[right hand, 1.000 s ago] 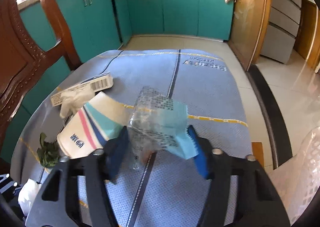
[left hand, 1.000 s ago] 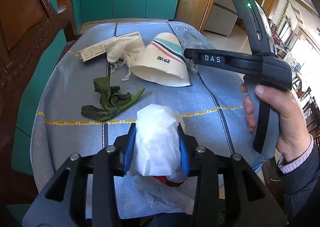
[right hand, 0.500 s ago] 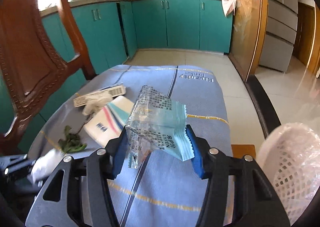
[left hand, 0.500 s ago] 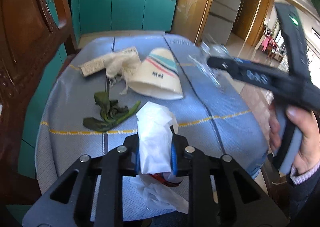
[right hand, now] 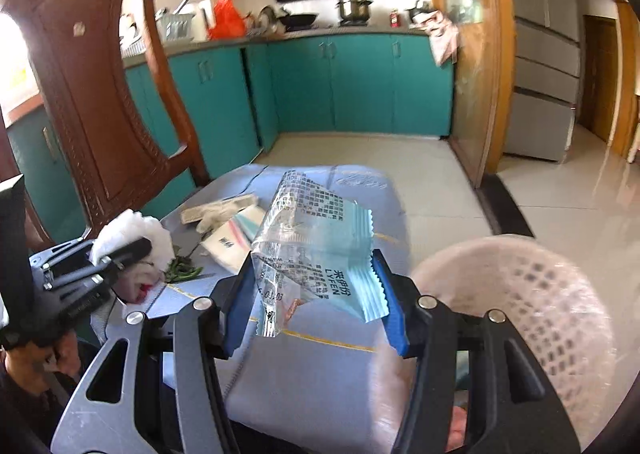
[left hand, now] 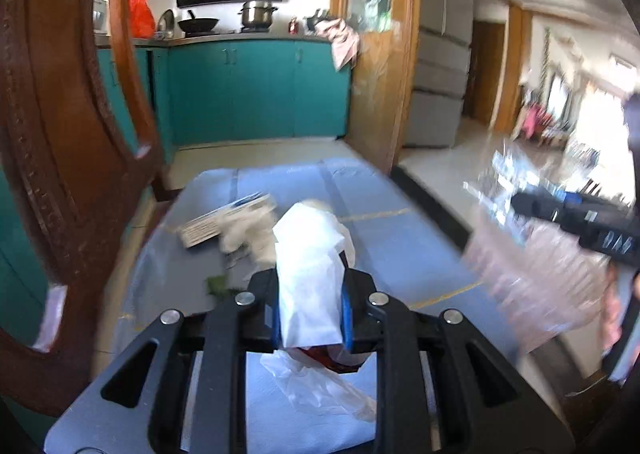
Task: Collect trash
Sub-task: 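Carry the wrapper and tissue over the wastebasket and release both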
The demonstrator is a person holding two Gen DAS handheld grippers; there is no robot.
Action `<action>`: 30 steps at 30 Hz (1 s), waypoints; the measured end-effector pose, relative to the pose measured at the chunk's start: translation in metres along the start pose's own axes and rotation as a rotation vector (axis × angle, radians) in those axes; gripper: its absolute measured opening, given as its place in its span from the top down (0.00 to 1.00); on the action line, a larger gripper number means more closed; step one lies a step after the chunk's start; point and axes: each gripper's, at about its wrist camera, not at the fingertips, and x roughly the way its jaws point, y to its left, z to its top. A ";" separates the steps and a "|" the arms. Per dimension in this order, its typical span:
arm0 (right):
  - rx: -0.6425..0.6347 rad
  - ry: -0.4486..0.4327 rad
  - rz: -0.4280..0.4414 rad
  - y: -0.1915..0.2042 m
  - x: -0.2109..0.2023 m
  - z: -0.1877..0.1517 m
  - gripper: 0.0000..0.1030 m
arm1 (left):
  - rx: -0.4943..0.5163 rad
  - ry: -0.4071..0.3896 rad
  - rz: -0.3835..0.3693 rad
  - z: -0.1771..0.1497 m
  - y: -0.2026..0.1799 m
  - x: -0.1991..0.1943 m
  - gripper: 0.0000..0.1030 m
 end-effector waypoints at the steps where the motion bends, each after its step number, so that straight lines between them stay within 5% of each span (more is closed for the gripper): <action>1: 0.006 -0.009 -0.018 -0.007 -0.007 -0.001 0.47 | -0.026 -0.009 -0.046 0.007 -0.005 -0.003 0.79; 9: 0.071 -0.055 -0.160 -0.069 -0.055 -0.019 0.47 | 0.062 -0.033 -0.175 0.040 -0.090 0.006 0.79; 18: 0.166 -0.048 -0.264 -0.128 -0.088 -0.049 0.47 | 0.201 0.068 -0.260 0.036 -0.201 0.052 0.79; 27: 0.215 -0.029 -0.280 -0.148 -0.086 -0.061 0.47 | 0.268 0.131 -0.308 0.024 -0.252 0.080 0.76; 30: 0.224 -0.026 -0.283 -0.151 -0.086 -0.065 0.47 | 0.265 0.146 -0.308 0.022 -0.251 0.087 0.67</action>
